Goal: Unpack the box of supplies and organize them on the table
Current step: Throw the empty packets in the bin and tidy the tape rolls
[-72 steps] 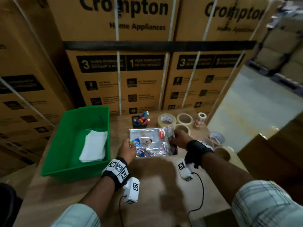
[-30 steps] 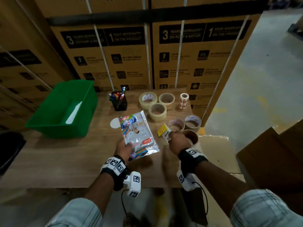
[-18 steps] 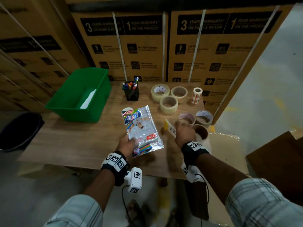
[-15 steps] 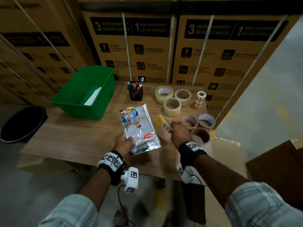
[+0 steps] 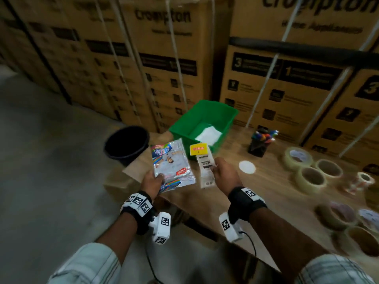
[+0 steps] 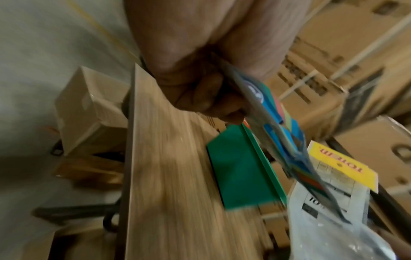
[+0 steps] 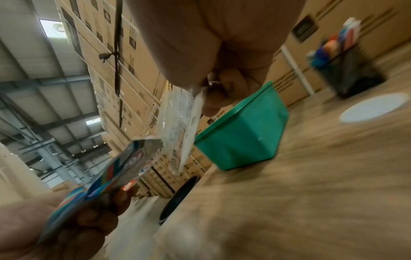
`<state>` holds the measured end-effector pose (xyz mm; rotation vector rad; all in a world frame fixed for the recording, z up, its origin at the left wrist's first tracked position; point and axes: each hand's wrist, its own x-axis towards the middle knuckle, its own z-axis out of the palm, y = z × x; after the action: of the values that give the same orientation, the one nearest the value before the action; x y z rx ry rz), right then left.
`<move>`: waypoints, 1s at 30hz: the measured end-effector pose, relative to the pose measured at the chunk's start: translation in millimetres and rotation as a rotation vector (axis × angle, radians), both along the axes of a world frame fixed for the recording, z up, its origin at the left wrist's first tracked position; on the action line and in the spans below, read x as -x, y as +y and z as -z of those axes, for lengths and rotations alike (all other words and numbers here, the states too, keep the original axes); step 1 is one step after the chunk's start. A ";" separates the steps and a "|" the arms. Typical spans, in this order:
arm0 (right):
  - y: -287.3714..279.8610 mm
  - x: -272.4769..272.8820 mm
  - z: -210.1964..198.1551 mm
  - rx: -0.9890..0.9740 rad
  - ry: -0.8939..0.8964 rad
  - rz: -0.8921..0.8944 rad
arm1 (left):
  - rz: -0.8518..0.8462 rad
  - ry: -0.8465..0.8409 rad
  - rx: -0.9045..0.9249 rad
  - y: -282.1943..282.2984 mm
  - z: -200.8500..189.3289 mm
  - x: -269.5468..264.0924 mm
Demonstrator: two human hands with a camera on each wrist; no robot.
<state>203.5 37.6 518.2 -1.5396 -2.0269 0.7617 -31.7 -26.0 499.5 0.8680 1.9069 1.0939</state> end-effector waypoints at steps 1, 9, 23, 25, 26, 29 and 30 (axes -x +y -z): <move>3.2 27.7 3.0 0.009 -0.002 -0.013 | -0.026 -0.006 0.004 1.7 3.3 28.0; 33.8 212.9 15.4 0.088 0.020 -0.081 | -0.143 -0.101 0.009 -8.7 9.8 196.3; 154.7 376.2 61.6 0.250 -0.075 -0.057 | -0.145 -0.257 0.096 90.2 51.6 328.1; 180.3 391.4 73.0 0.296 -0.150 -0.054 | -0.137 -0.244 0.110 113.8 55.6 339.3; 192.5 398.4 77.9 0.323 -0.173 -0.052 | -0.134 -0.241 0.112 125.4 57.3 344.3; 219.4 415.1 93.8 0.356 -0.241 -0.060 | -0.102 -0.223 0.158 158.5 73.1 361.3; 225.4 419.3 98.7 0.369 -0.257 -0.063 | -0.089 -0.211 0.178 166.6 77.3 364.6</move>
<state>-215.8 263.0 419.4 -1.8650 -2.2189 1.0578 -396.2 140.6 422.2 0.5506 1.8470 1.0070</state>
